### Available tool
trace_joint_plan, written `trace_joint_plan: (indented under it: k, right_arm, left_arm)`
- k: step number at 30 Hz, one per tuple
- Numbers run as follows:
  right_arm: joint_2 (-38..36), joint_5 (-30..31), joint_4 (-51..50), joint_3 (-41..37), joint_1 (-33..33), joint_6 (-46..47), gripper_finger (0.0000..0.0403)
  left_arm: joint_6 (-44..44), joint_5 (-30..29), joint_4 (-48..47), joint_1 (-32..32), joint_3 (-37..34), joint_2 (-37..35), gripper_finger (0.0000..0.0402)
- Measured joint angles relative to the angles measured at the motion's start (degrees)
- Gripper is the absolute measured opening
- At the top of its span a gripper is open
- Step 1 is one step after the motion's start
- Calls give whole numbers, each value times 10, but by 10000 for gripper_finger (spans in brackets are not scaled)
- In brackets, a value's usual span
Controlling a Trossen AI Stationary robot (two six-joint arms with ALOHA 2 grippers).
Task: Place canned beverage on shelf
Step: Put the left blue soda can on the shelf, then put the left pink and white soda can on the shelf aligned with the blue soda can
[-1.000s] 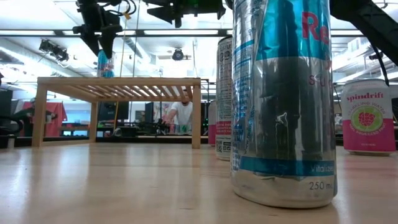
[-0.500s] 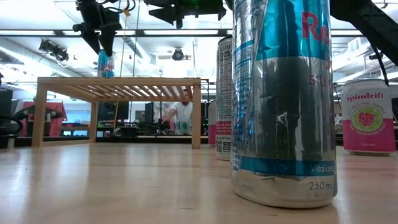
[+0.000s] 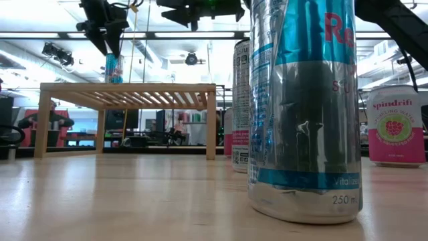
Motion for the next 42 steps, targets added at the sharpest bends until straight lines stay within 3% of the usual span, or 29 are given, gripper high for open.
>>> trace_joint_plan:
  k: [15,24,32,42]
  right_arm:
    - [-72,1,-85,0,-24,2,288]
    - [-121,1,-113,0,-37,49,288]
    - [-160,-9,-149,0,-38,49,288]
    - [-195,19,-164,0,-41,25,288]
  left_arm:
    - [17,-10,6,-11,0,-22,281]
    - [15,-11,29,-48,0,-70,281]
    - [-2,-10,40,-86,0,-117,281]
    - [-17,-11,39,-96,0,-142,281]
